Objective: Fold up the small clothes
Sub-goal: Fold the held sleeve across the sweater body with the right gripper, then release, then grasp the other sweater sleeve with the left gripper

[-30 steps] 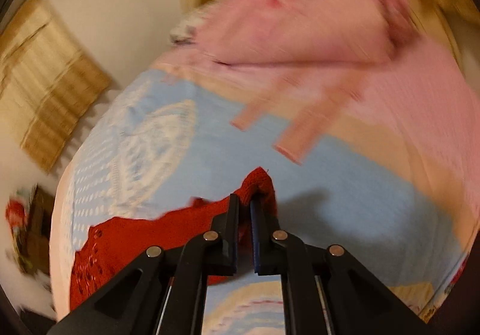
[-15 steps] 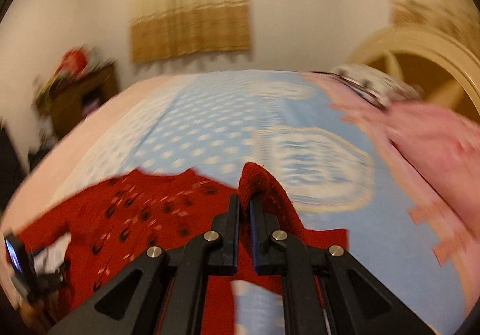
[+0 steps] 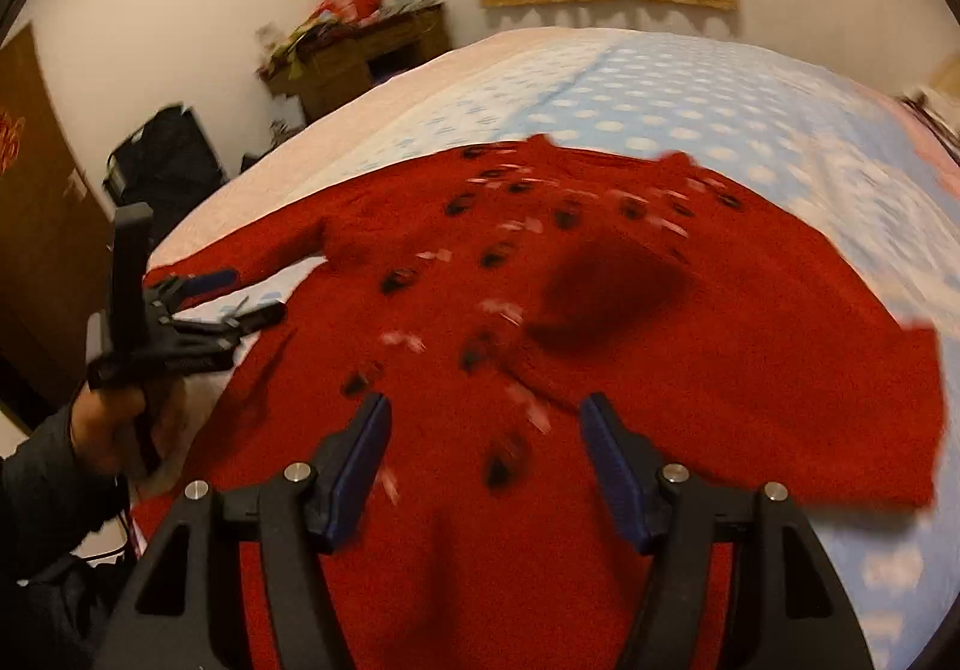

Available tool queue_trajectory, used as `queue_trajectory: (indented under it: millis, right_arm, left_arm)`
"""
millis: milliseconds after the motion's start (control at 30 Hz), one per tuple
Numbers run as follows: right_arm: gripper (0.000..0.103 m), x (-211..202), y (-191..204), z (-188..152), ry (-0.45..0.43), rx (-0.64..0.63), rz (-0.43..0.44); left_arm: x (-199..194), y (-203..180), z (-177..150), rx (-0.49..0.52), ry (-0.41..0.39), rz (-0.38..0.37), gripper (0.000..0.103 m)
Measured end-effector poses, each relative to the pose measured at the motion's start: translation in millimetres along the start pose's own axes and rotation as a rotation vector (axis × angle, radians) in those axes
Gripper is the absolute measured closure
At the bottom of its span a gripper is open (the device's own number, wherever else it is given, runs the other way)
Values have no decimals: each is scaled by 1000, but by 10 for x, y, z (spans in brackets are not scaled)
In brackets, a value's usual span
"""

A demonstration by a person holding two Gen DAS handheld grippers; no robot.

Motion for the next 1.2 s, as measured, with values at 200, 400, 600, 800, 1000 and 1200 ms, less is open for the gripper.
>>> queue_trajectory:
  millis: [200,400,600,800,1000,1200]
  right_arm:
    - [37,-479,-842,-369,-86,210,-106]
    - [37,-561,-1314,-700,-142,412,-103]
    - [36,-717,-1425,-756,-226,495,-40]
    - [36,-680,-1392,-729,-218,480,-11]
    - [35,-637,-1401,-736,-208,483,-1]
    - [35,-608,-1418,-733,-205,484,-4]
  left_arm:
    - [-225,-640,417,138,-27,-154,0]
    - [124,-1409,688,206,73,-303,22]
    - [678,-1923,663,231,206,-318,32]
    - [860,-2008,670,156,227,-364,53]
    - [646,-1998,770,184,194,-431,94]
    - [367,-1588,1087,150,111,-417,94]
Point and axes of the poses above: each gripper's, at about its wrist camera, not at the fingertips, and x roughly the way its jaws point, y to its left, z to its top, the point moved 5 cm from there along x, roughly the way its jaws point, and after that the axes turned 8 degrees about -z, right-handed, at the moved point
